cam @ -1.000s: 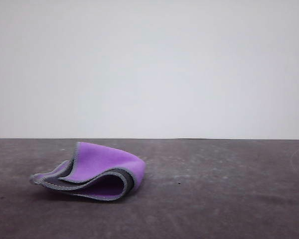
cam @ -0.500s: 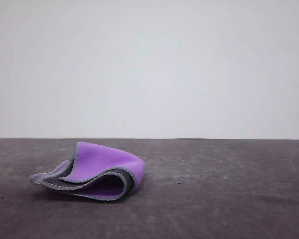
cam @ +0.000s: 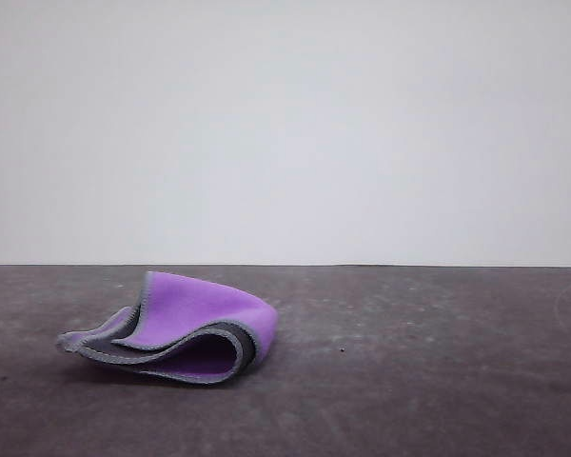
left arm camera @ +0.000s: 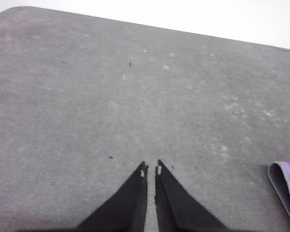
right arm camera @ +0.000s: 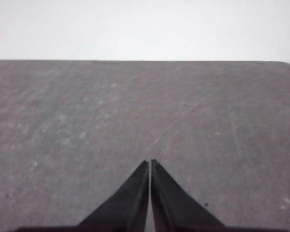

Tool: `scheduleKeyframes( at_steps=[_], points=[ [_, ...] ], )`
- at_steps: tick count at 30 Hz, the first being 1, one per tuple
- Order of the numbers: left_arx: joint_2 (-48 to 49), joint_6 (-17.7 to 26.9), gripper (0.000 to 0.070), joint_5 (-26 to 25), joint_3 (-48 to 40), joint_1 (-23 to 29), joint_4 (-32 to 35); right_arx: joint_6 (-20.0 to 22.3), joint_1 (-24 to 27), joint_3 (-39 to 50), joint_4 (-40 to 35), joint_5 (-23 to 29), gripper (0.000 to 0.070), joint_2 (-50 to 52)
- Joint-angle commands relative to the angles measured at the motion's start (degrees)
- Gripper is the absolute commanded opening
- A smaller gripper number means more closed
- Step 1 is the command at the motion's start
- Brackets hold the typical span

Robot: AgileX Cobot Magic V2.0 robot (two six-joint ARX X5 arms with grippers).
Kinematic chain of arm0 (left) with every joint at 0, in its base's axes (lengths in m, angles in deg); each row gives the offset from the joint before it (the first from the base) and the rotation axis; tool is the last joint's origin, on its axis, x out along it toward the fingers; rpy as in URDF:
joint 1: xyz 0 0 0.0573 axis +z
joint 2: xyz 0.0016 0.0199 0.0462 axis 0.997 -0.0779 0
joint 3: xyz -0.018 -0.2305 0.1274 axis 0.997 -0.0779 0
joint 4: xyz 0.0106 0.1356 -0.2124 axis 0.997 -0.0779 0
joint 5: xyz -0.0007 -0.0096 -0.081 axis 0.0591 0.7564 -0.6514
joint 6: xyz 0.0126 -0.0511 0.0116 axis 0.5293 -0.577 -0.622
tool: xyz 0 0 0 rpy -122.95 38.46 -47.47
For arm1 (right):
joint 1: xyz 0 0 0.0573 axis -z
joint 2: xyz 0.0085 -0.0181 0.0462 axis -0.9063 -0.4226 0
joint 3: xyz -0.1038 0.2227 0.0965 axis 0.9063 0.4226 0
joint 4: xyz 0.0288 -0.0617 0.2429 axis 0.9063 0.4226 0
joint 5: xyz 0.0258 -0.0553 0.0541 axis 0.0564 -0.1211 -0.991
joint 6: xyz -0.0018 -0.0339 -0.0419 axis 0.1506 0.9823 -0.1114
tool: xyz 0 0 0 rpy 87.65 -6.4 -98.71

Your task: Fold clothes

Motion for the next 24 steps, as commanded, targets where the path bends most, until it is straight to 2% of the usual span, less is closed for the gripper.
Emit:
scheduleKeyframes(
  at_steps=[1, 9, 15, 24],
  points=[
    [0.08, -0.22, 0.0017, -0.02, -1.05, 0.09, -0.7, 0.53, 0.94, 1.41, -0.84, -0.59, 0.0, -0.02],
    [0.08, -0.22, 0.0017, -0.02, -1.05, 0.09, -0.7, 0.72, 1.75, 5.6, -1.11, -1.1, 0.0, 1.94],
    [0.07, -0.22, 0.0016, -0.02, -1.05, 0.09, -0.68, 2.19, 1.74, 5.89, -1.84, -0.59, 0.0, 2.54],
    [0.07, -0.22, 0.0017, -0.02, -1.05, 0.09, -0.68, 2.19, 1.74, 5.87, -3.77, -0.59, 0.0, 2.54]
  ],
)
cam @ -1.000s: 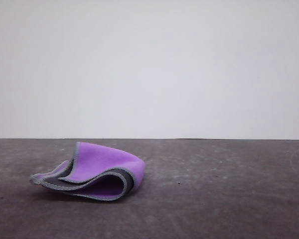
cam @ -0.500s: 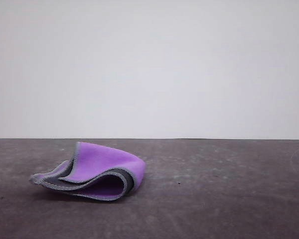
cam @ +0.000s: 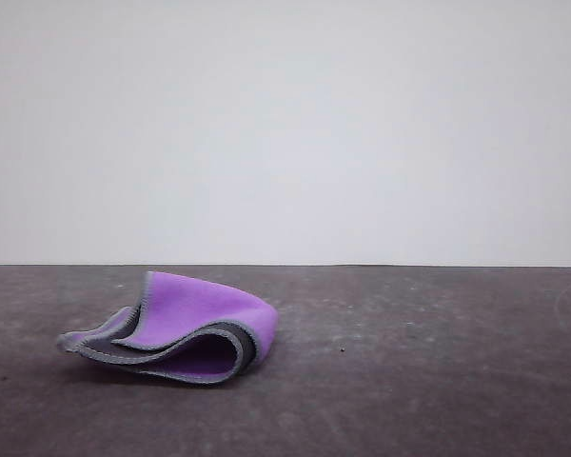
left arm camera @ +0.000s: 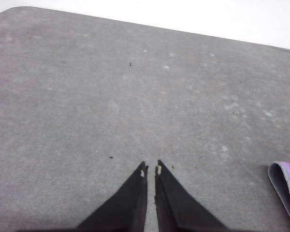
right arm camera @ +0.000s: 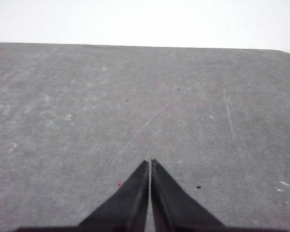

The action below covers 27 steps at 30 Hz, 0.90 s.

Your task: Fold clothes

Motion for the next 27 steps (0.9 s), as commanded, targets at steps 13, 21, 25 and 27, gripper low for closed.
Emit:
scheduleKeyframes(
  at_steps=[13, 21, 25, 27],
  points=[
    [0.07, -0.2, 0.0016, -0.02, -1.05, 0.09, -0.68, 0.59, -0.02, 0.26, -0.92, 0.2, 0.0, 0.09],
    [0.07, -0.2, 0.0016, -0.02, -1.05, 0.09, -0.68, 0.59, -0.02, 0.26, -0.92, 0.19, 0.0, 0.09],
    [0.07, -0.2, 0.0016, -0.02, -1.05, 0.09, -0.68, 0.59, -0.02, 0.26, -0.92, 0.2, 0.0, 0.09],
    [0.07, -0.2, 0.0017, -0.02, -1.05, 0.09, -0.68, 0.59, -0.02, 0.26, -0.92, 0.2, 0.0, 0.09]
  ],
)
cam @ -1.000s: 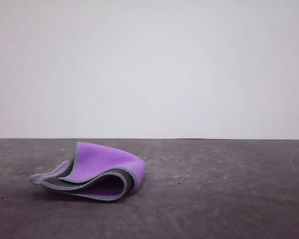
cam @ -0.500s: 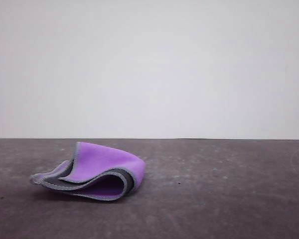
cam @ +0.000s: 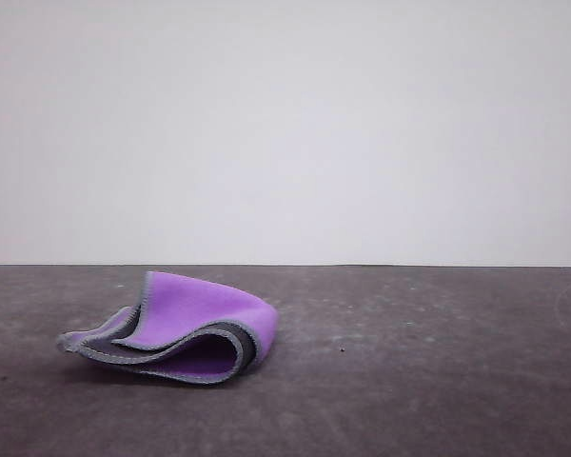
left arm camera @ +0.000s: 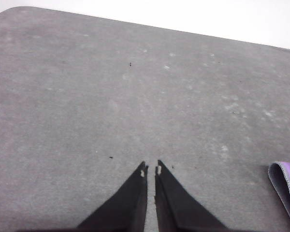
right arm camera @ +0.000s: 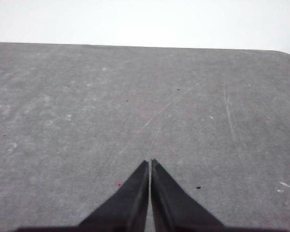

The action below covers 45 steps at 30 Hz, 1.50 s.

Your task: Fold clothes

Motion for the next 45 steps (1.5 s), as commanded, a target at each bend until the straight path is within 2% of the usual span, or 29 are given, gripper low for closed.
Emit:
scheduleKeyframes(
  at_steps=[1, 45],
  points=[
    [0.07, -0.22, 0.0017, -0.02, -1.05, 0.09, -0.68, 0.44, -0.02, 0.26, -0.85, 0.2, 0.0, 0.09],
    [0.07, -0.22, 0.0016, -0.02, -1.05, 0.09, -0.68, 0.44, -0.02, 0.26, -0.85, 0.2, 0.0, 0.09]
  ],
)
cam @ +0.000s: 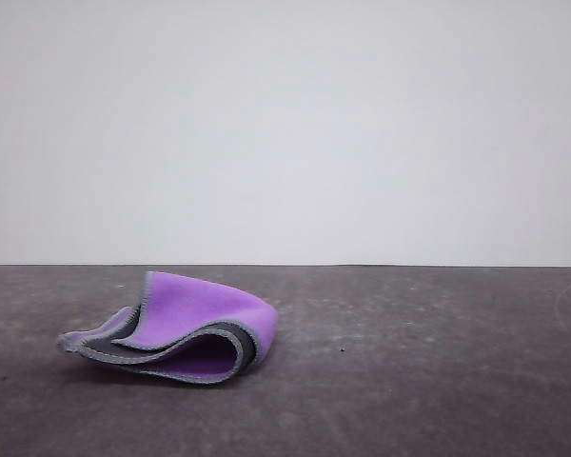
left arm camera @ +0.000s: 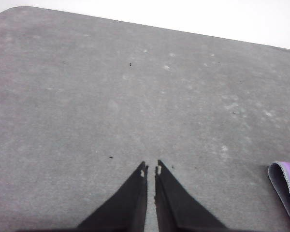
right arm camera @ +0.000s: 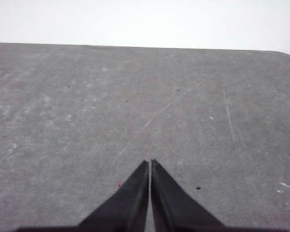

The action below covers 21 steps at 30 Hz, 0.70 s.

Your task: Fold clothes

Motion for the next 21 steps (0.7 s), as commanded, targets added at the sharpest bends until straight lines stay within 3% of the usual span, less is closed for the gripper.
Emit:
scheduleKeyframes(
  at_steps=[1, 21],
  points=[
    [0.07, -0.2, 0.0016, -0.02, -1.05, 0.09, -0.68, 0.42, -0.02, 0.26, -0.77, 0.2, 0.0, 0.09],
    [0.07, -0.2, 0.0017, -0.02, -1.05, 0.09, -0.68, 0.42, -0.02, 0.26, -0.77, 0.18, 0.0, 0.09]
  ],
)
